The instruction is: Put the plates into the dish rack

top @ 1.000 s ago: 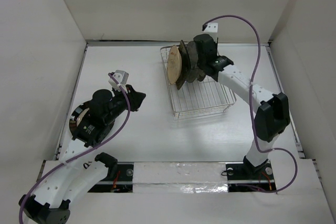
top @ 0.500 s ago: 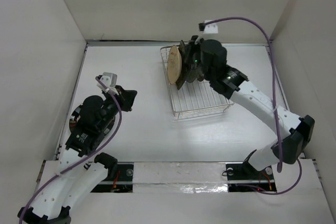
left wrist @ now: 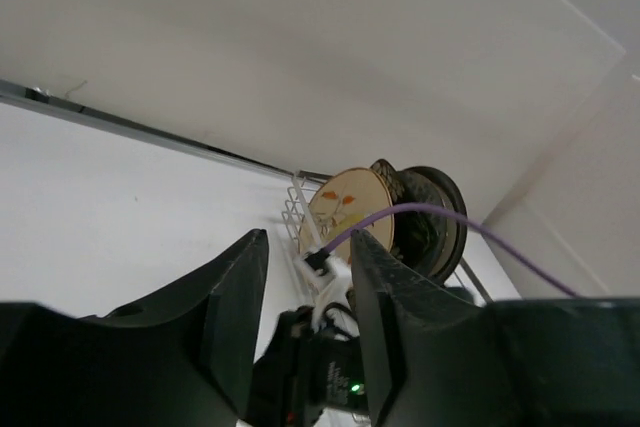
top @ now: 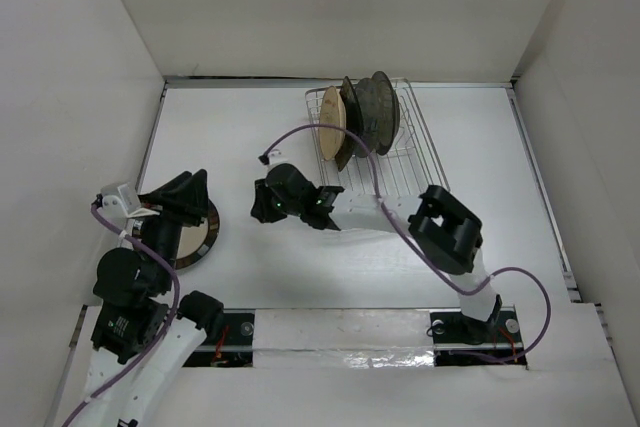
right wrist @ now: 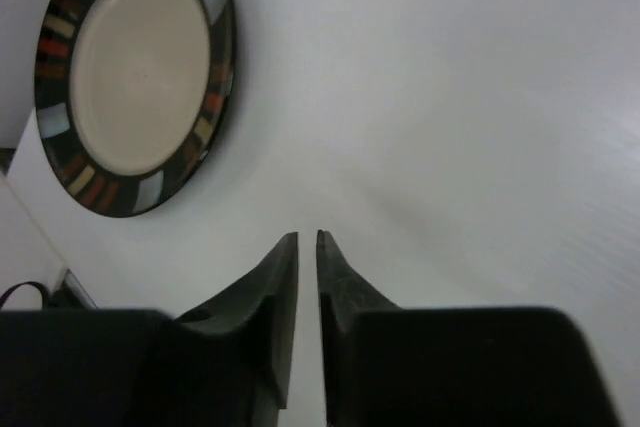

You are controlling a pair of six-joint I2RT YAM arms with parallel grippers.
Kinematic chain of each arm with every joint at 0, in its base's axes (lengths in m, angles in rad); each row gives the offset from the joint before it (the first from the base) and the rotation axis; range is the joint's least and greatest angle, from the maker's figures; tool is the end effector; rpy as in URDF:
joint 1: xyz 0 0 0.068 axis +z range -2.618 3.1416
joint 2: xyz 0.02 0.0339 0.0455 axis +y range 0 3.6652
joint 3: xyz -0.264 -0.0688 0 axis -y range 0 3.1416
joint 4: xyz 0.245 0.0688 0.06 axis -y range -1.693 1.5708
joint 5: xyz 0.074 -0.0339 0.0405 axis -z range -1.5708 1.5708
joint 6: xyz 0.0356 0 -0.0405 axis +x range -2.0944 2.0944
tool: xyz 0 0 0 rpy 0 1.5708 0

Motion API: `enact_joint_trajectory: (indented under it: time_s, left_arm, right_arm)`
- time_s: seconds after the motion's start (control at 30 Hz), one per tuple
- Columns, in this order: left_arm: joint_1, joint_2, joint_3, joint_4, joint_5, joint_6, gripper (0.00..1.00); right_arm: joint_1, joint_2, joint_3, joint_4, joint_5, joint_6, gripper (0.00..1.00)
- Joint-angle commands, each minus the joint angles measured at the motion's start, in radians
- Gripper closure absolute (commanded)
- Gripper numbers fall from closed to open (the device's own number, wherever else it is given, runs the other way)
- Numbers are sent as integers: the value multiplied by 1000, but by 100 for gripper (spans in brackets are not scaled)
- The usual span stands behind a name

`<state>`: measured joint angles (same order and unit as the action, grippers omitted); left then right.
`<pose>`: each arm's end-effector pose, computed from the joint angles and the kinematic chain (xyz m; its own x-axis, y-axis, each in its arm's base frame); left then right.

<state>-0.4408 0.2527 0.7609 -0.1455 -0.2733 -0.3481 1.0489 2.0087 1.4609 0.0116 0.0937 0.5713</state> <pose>0.0497 -0.0128 0.3896 0.2393 -0.4761 -0.8462 0.2811 0.8682 -0.4089 0.2354 0.4027 0.2203 -0.6592 -0.0665 -0.7490 -0.5546 0.7156 0.4246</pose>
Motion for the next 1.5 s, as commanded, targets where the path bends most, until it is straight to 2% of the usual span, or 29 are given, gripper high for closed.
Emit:
enact_joint_trajectory:
  time_s: [0.0,0.13,0.3,0.77,0.97,1.0,1.07,1.1,1.17,1.3,1.47]
  left_arm:
    - [4,-16,11,47,-60,1,63]
    - [4,5,-3,44,-27,6,63]
    - [4,20,-20,67,16,4,62]
    - [4,14,-25,64,63,8,61]
    - [-6,0,-25,60,56,11,61]
    - [-6,-3,-25,55,56,12,61]
    - [-15,-15,-25,55,54,14,61]
    - [-15,-16,-23,57,48,14,61]
    - [-15,-7,-23,55,46,15,61]
    - [-15,-16,-25,55,48,20,62]
    - [-15,0,-25,57,51,21,62]
  right_arm:
    - [10,82,127,166,-129,140,69]
    - [10,217,205,212,-199,223,54]
    - [19,353,323,217,-273,279,41]
    - [28,630,562,271,-448,484,43]
    - [28,680,586,324,-489,568,51]
    - [28,679,579,330,-477,573,60]
    - [28,676,563,360,-476,590,73]
    - [28,670,549,363,-476,593,87]
    - [28,653,523,390,-463,593,98]
    - [19,581,435,436,-437,564,100]
    - [-1,367,230,565,-379,491,100]
